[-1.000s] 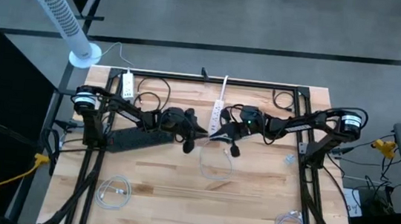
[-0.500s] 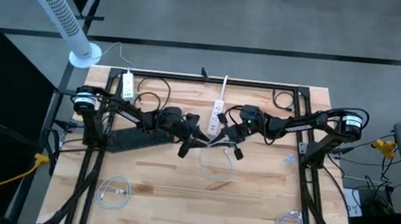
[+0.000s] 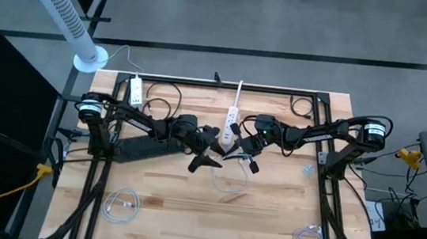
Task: Insert USB
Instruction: Insert the light blue USB cable into the right white outlet
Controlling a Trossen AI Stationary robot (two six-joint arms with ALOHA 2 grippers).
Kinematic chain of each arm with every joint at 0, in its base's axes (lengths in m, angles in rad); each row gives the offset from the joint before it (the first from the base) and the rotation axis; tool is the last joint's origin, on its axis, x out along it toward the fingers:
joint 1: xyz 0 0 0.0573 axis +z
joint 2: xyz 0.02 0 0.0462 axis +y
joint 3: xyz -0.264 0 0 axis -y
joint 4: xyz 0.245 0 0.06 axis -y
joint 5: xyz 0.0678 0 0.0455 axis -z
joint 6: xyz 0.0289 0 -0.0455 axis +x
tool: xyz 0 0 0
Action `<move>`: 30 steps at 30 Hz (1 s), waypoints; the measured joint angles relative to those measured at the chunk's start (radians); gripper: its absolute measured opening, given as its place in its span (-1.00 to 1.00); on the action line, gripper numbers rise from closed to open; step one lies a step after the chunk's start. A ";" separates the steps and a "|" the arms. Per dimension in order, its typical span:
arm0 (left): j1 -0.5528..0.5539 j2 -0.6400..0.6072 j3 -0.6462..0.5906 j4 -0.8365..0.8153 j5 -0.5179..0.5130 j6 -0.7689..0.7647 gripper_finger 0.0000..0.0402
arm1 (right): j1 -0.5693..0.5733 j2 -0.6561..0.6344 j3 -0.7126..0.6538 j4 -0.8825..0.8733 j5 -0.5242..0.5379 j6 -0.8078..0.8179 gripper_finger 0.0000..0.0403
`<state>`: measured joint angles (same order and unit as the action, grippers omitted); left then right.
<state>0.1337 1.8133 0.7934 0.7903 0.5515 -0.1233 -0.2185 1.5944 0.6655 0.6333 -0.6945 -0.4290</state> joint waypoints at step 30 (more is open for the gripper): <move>-0.011 0.000 0.031 -0.054 0.076 0.011 -0.34 | 0.023 0.001 0.018 0.054 -0.079 -0.002 -0.93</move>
<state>0.1223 1.8133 0.8249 0.7360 0.6276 -0.1120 -0.1958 1.5954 0.6835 0.6876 -0.7736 -0.4307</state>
